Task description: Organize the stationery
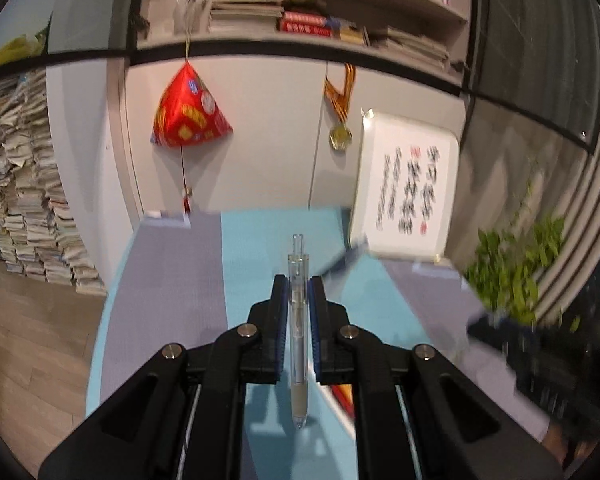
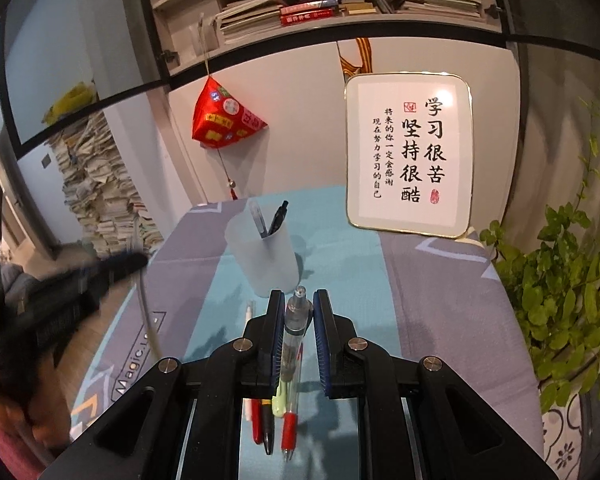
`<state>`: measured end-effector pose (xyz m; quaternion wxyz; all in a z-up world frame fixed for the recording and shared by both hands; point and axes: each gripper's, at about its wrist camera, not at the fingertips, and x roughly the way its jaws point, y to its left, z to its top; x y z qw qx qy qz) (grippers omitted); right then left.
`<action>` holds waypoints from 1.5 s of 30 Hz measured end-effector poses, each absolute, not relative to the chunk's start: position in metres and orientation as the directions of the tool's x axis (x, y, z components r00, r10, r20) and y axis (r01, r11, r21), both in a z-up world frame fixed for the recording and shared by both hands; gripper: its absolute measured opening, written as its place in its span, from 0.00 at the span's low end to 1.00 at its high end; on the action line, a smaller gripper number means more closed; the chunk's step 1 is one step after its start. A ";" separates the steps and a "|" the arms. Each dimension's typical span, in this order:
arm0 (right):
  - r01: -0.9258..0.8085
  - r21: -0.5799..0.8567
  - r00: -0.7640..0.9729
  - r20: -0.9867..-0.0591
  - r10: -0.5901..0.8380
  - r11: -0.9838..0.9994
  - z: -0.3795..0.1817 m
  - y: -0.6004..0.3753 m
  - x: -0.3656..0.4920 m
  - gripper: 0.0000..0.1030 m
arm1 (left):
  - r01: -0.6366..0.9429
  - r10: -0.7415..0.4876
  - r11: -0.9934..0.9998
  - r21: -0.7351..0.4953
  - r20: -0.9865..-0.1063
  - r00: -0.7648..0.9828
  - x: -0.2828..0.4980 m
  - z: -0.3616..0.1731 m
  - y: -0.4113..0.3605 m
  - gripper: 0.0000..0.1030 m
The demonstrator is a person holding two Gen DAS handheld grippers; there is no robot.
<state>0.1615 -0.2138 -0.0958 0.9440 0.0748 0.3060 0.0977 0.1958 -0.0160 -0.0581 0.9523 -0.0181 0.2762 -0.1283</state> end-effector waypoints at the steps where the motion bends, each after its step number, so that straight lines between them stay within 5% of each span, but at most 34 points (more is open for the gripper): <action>1: -0.137 0.202 0.795 -0.562 0.229 0.970 -0.096 -0.215 0.161 0.15 | 0.235 -0.260 0.965 -0.114 -0.508 0.822 0.200 -0.054 -0.016 0.08; 15: -0.026 0.213 0.791 -0.592 0.151 0.977 -0.104 -0.249 0.177 0.15 | 0.183 -0.217 0.975 -0.126 -0.375 0.901 0.277 -0.036 -0.036 0.08; 45: -0.045 0.222 0.775 -0.607 0.174 0.974 -0.107 -0.239 0.180 0.15 | 0.192 -0.208 0.978 -0.086 -0.537 0.818 0.282 -0.106 -0.047 0.08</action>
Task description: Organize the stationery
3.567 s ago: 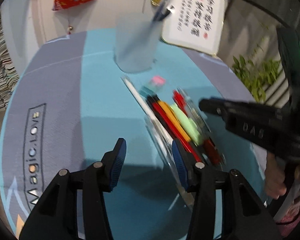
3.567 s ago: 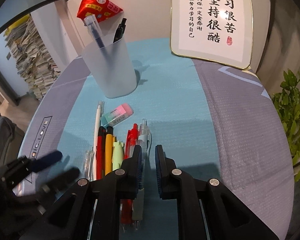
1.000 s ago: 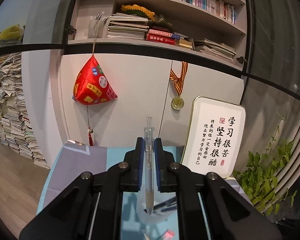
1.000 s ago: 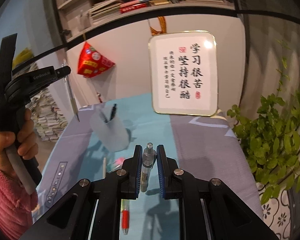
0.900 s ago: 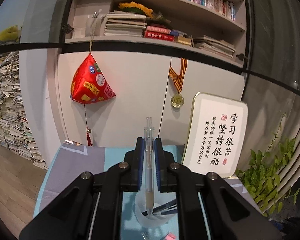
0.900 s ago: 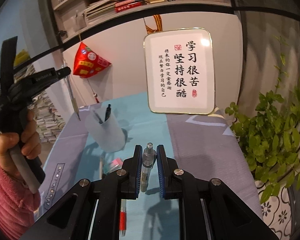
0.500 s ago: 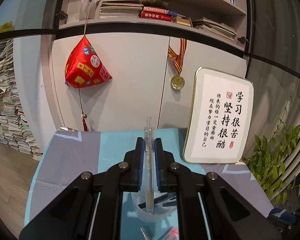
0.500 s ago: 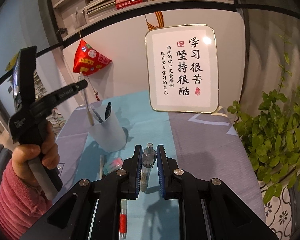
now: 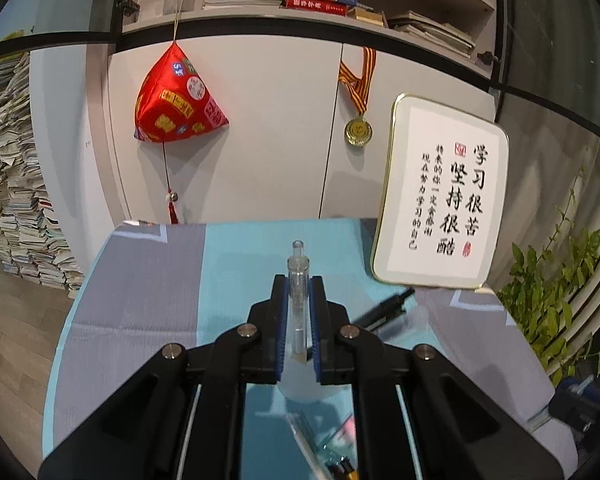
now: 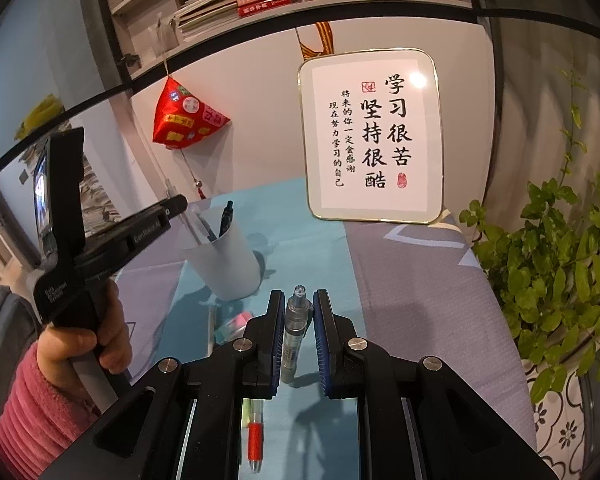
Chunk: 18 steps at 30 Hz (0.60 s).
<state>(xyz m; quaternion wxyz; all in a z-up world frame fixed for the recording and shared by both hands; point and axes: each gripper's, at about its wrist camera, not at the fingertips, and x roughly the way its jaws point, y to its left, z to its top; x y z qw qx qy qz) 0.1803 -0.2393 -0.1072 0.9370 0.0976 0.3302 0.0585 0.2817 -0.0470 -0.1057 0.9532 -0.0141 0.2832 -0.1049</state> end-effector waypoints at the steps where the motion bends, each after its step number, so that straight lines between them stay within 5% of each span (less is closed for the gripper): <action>1: -0.046 0.222 0.776 -0.606 0.174 0.974 -0.106 -0.239 0.180 0.15 | 0.193 -0.208 0.978 -0.084 -0.539 0.816 0.280 -0.107 -0.046 0.08; 11: -0.051 0.217 0.780 -0.601 0.174 0.975 -0.101 -0.234 0.176 0.15 | 0.184 -0.209 0.978 -0.100 -0.536 0.818 0.250 -0.103 -0.028 0.13; 18: -0.076 0.201 0.786 -0.590 0.182 0.977 -0.091 -0.221 0.178 0.15 | 0.181 -0.196 0.980 -0.079 -0.488 0.850 0.209 -0.094 -0.014 0.31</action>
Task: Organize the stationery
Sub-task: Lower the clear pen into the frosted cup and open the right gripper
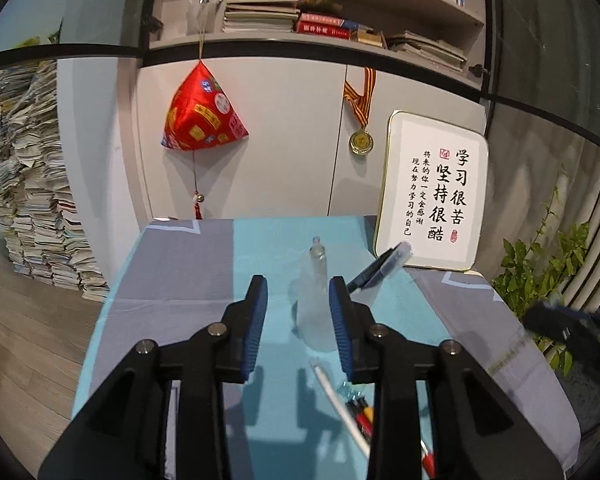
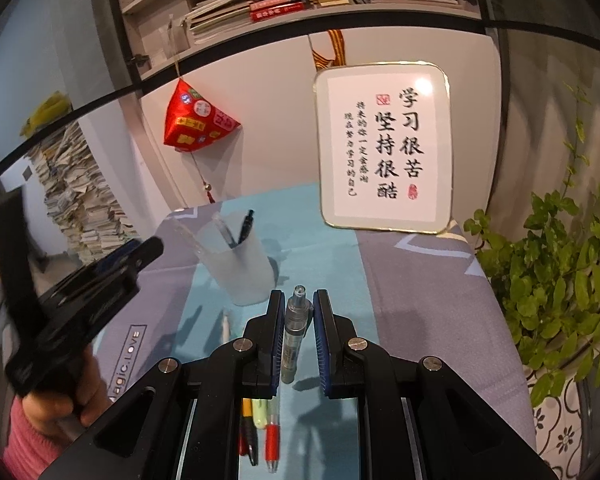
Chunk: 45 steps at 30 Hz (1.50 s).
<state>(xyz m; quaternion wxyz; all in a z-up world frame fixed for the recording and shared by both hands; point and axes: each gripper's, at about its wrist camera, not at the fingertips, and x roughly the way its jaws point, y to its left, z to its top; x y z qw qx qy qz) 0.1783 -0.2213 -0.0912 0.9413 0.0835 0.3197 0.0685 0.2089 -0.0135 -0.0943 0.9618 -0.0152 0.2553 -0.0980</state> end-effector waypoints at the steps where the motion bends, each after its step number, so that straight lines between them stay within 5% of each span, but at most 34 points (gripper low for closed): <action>1: -0.081 0.197 0.788 -0.587 0.184 0.977 -0.089 -0.219 0.179 0.15 | 0.179 -0.198 0.980 -0.085 -0.489 0.849 0.204 -0.095 -0.010 0.32; 24: -0.165 0.084 0.871 -0.456 0.185 0.983 -0.009 -0.142 0.218 0.15 | 0.090 -0.138 0.989 -0.118 -0.507 0.851 0.157 -0.118 0.049 0.43; 45: -0.107 0.053 0.839 -0.530 0.119 0.993 -0.050 -0.119 0.276 0.15 | 0.093 -0.136 0.990 -0.106 -0.546 0.827 0.160 -0.135 0.054 0.48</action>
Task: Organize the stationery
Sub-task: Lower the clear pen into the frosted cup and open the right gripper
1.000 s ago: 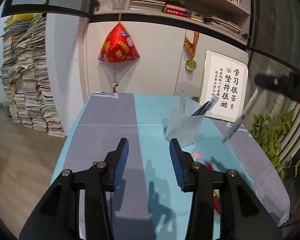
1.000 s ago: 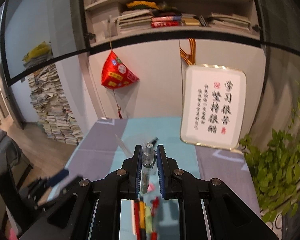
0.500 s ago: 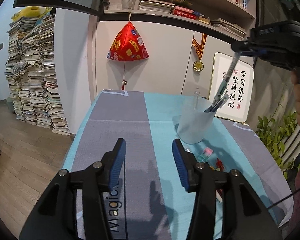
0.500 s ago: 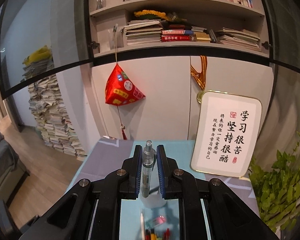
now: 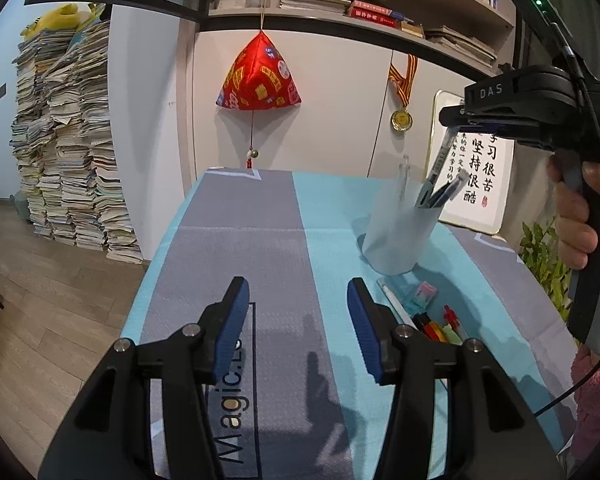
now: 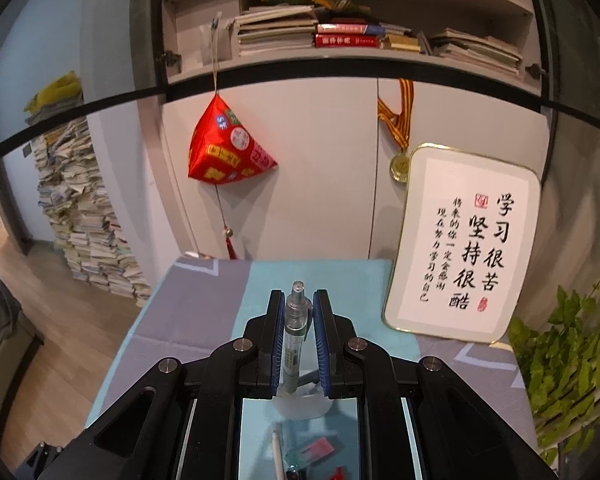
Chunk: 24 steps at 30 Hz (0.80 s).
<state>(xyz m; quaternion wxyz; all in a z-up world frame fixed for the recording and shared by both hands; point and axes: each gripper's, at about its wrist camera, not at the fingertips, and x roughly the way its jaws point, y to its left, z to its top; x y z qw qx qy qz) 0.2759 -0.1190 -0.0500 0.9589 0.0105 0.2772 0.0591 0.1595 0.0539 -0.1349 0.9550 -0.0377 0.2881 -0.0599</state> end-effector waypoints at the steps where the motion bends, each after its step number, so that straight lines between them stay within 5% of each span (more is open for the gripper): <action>1: -0.110 0.052 0.835 -0.536 0.121 0.993 -0.053 -0.118 0.276 0.15 | 0.096 -0.139 0.990 -0.106 -0.548 0.825 0.159 -0.136 0.053 0.48; 24: -0.142 0.056 0.767 -0.625 0.146 0.988 -0.093 -0.112 0.277 0.15 | 0.103 -0.146 0.989 -0.108 -0.555 0.819 0.157 -0.137 0.047 0.48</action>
